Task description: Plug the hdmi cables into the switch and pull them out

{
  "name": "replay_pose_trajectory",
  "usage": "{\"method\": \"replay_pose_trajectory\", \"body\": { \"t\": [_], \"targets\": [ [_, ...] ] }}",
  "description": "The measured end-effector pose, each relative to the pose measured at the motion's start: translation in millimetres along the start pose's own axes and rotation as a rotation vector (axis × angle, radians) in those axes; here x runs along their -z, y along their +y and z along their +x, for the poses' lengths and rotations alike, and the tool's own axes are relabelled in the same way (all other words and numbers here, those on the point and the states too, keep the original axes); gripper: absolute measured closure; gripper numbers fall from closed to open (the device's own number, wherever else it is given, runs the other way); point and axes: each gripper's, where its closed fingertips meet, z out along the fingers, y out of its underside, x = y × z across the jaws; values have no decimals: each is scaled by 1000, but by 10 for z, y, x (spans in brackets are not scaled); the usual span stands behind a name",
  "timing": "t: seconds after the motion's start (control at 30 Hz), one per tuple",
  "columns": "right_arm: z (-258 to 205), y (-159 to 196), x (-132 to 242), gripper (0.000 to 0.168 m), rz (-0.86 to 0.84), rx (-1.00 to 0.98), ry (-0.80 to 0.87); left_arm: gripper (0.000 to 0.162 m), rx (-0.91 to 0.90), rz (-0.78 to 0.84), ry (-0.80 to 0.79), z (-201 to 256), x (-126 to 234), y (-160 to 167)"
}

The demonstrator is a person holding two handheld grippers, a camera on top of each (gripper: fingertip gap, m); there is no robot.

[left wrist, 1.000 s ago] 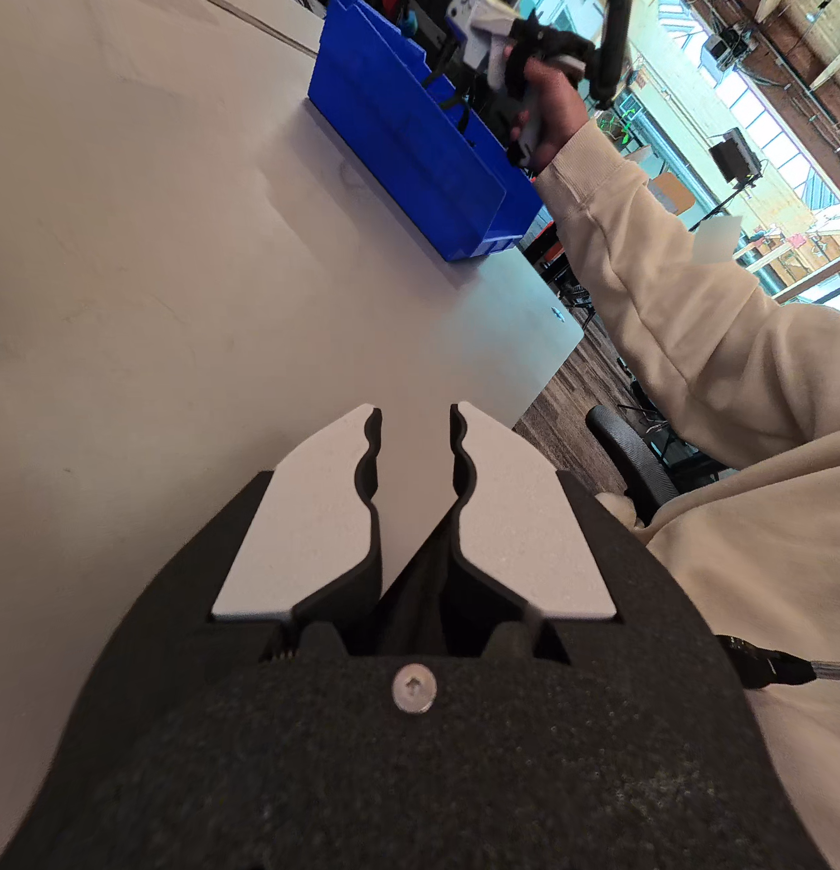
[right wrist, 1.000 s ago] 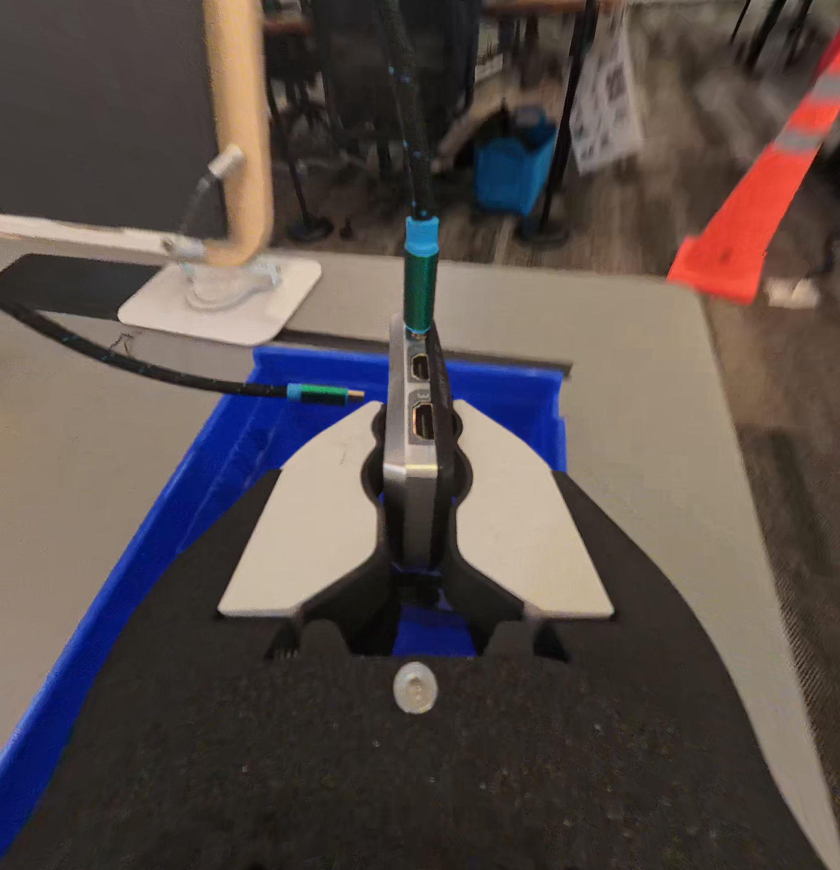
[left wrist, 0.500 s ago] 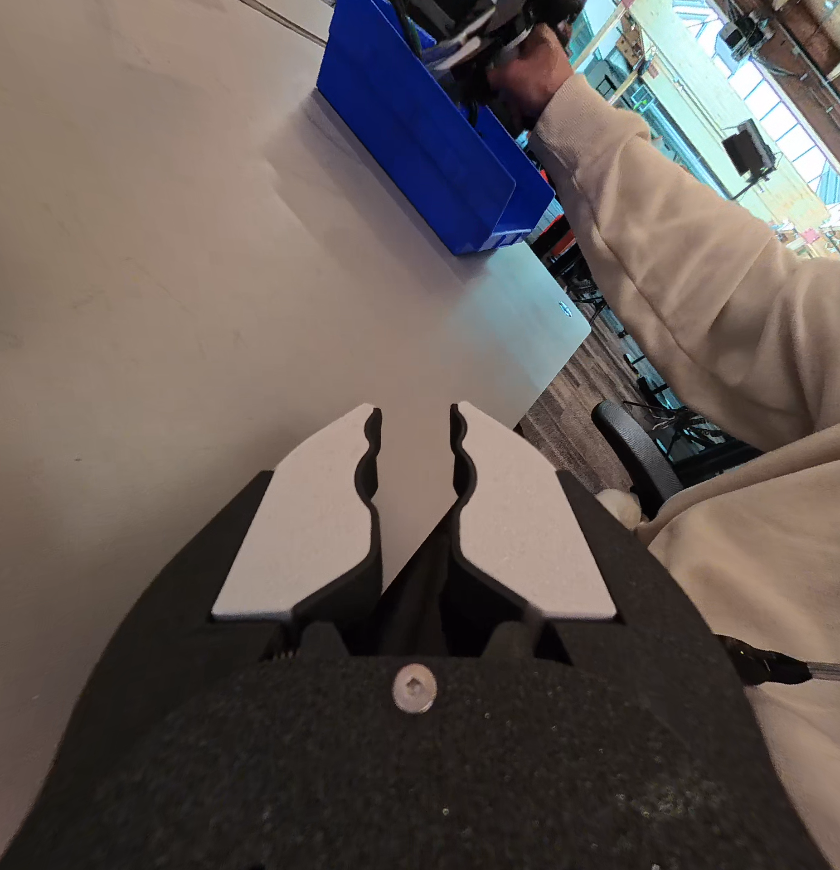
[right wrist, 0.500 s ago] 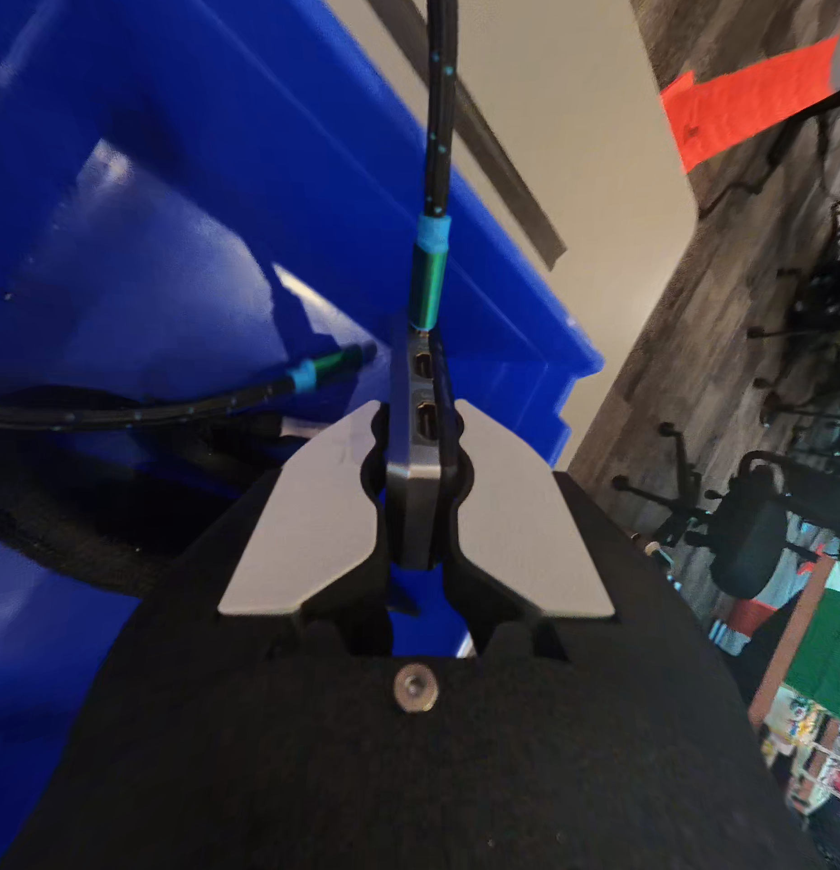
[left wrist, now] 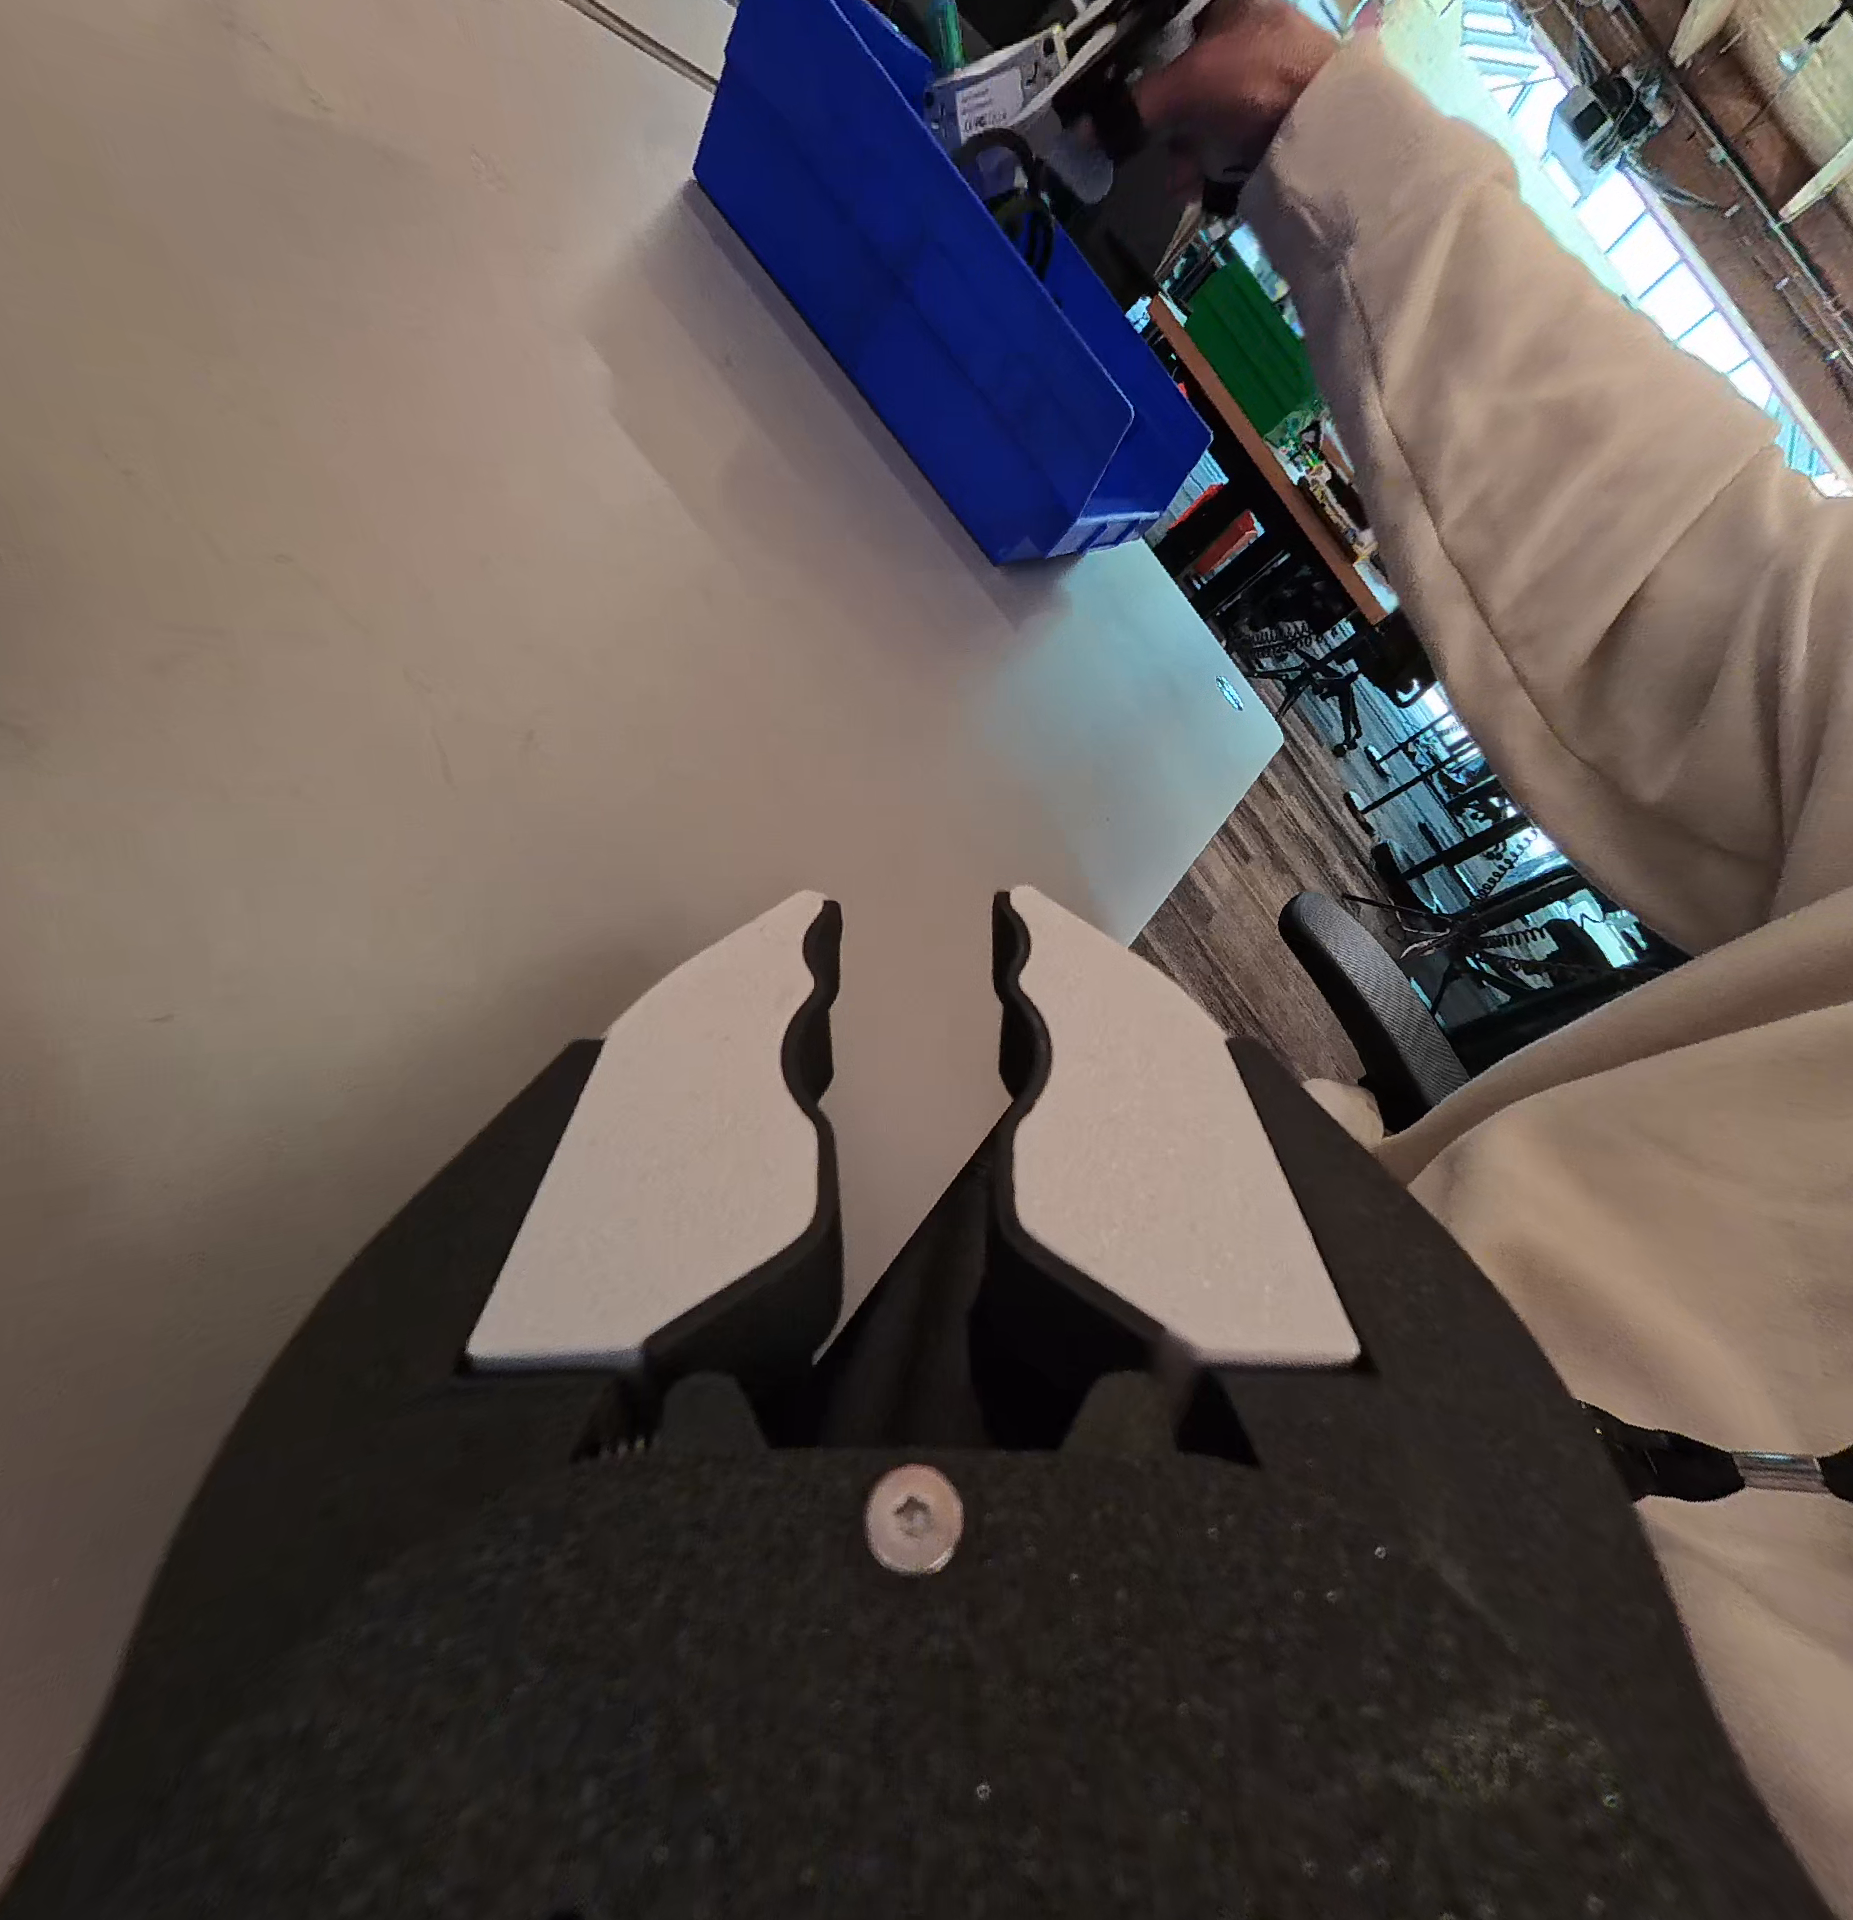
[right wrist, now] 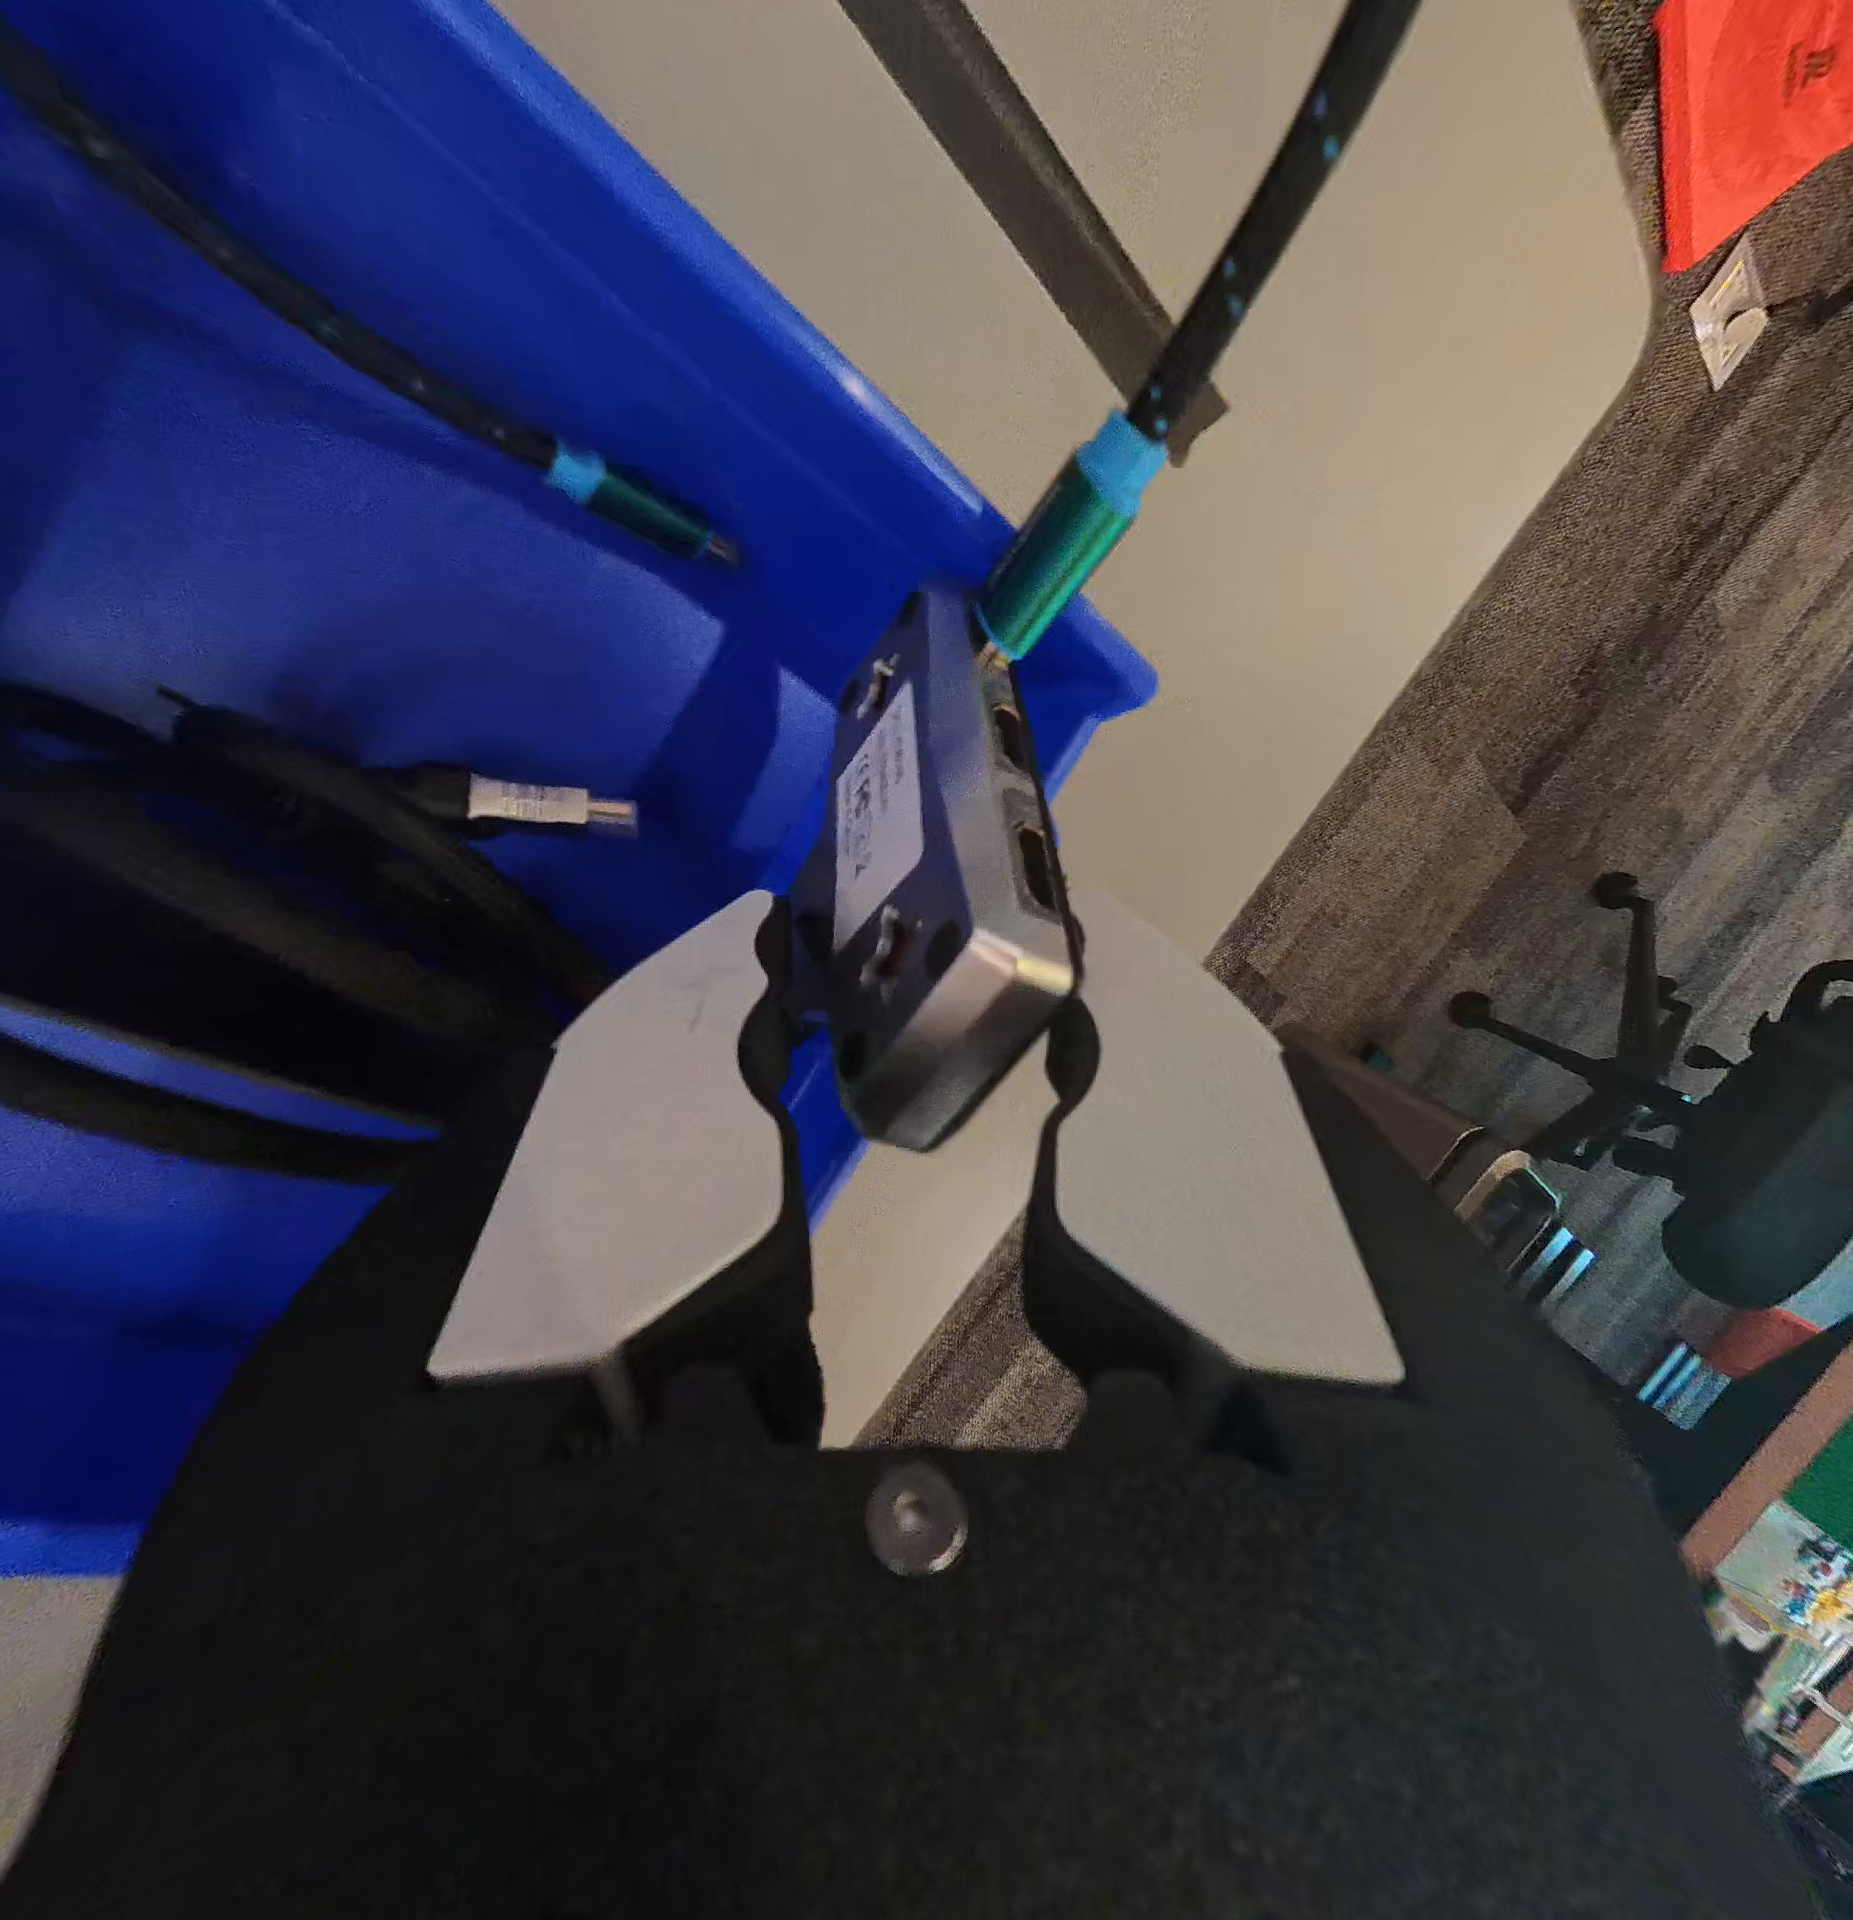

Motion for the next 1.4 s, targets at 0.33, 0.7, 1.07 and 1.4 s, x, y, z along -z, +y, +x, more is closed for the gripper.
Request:
{"method": "replay_pose_trajectory", "body": {
  "t": [0.33, 0.7, 1.07, 1.4],
  "targets": [
    [-53, -286, 1075, 125, 451, -165, 33, 135, -6, 4, 2, 21, 3, -4],
    [-2826, 480, 1424, 109, 1051, -559, -376, 135, -252, 90, -212, -75, 197, -192],
    [-2869, 1174, 1137, 115, 918, -606, -36, 114, -547, 148, -544, -290, 266, -466],
    [-2910, 1133, 1138, 112, 940, -614, -88, 111, -392, 182, -461, -383, 246, -498]
  ]
}}
